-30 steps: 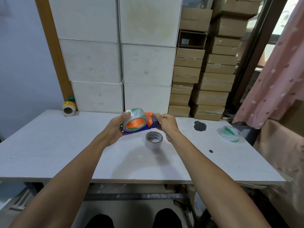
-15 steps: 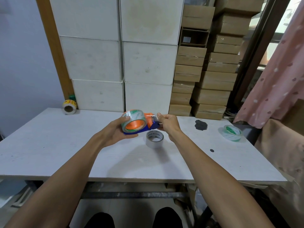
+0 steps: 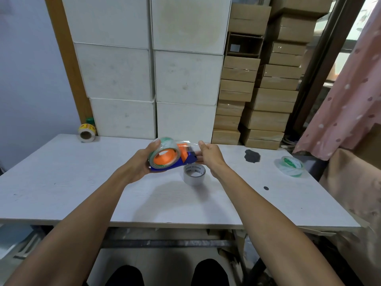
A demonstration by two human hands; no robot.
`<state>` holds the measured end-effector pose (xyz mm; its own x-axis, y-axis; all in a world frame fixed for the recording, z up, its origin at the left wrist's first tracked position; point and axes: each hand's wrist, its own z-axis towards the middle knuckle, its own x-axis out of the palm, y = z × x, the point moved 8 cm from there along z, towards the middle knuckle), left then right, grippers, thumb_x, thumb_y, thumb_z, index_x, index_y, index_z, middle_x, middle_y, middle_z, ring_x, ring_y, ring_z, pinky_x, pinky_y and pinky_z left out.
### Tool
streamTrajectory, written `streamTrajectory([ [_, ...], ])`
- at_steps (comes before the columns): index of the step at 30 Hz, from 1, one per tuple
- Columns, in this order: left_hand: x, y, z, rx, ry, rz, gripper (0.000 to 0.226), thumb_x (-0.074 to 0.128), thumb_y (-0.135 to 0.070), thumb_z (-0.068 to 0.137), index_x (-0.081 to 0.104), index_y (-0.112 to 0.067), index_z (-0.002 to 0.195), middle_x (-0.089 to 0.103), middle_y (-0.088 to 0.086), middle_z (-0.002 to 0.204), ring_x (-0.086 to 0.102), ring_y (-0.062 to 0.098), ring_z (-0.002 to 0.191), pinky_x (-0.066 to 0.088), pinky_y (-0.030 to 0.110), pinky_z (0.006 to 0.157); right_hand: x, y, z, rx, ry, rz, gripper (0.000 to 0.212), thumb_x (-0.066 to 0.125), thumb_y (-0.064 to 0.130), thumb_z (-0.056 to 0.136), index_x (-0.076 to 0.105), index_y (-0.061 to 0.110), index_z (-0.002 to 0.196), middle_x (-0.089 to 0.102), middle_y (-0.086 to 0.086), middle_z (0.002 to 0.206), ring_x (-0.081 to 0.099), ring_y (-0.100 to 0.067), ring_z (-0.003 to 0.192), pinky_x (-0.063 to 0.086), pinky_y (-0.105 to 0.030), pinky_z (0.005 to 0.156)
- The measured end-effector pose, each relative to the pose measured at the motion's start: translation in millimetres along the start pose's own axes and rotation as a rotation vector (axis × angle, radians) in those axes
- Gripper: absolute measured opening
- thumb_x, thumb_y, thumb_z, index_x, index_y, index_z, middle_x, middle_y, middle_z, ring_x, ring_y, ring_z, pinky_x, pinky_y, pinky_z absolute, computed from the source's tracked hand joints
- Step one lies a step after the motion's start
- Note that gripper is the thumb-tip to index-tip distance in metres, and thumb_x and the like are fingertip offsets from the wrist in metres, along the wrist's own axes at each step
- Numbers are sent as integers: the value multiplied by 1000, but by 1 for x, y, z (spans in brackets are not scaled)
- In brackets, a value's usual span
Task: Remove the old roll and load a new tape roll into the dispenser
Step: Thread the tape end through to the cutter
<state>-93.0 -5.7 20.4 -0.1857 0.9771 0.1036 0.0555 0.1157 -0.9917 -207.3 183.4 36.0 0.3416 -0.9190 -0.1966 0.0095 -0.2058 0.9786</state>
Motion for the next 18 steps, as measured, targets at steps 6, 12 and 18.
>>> streamTrajectory([
  [6, 5, 3, -7, -22, 146, -99, 87, 84, -65, 61, 61, -21, 133, 69, 9, 131, 66, 29, 121, 57, 48, 95, -2, -1, 4, 24, 1, 39, 32, 46, 32, 107, 60, 6, 93, 77, -7, 79, 77, -32, 89, 59, -48, 92],
  [12, 3, 2, -9, -45, 223, -275, 96, 95, -40, 59, 53, -14, 141, 62, 15, 139, 60, 33, 128, 55, 49, 97, -4, 3, 4, 46, -5, 62, 27, 47, 29, 106, 58, 4, 110, 75, -12, 83, 75, -31, 83, 62, -44, 85],
  [18, 1, 0, -10, 12, 185, -124, 93, 95, -49, 51, 60, -16, 131, 73, 8, 123, 70, 25, 112, 59, 42, 90, -1, 7, -1, 81, 41, 81, 27, 43, 28, 107, 53, 7, 119, 76, -14, 88, 75, -30, 83, 62, -35, 71],
])
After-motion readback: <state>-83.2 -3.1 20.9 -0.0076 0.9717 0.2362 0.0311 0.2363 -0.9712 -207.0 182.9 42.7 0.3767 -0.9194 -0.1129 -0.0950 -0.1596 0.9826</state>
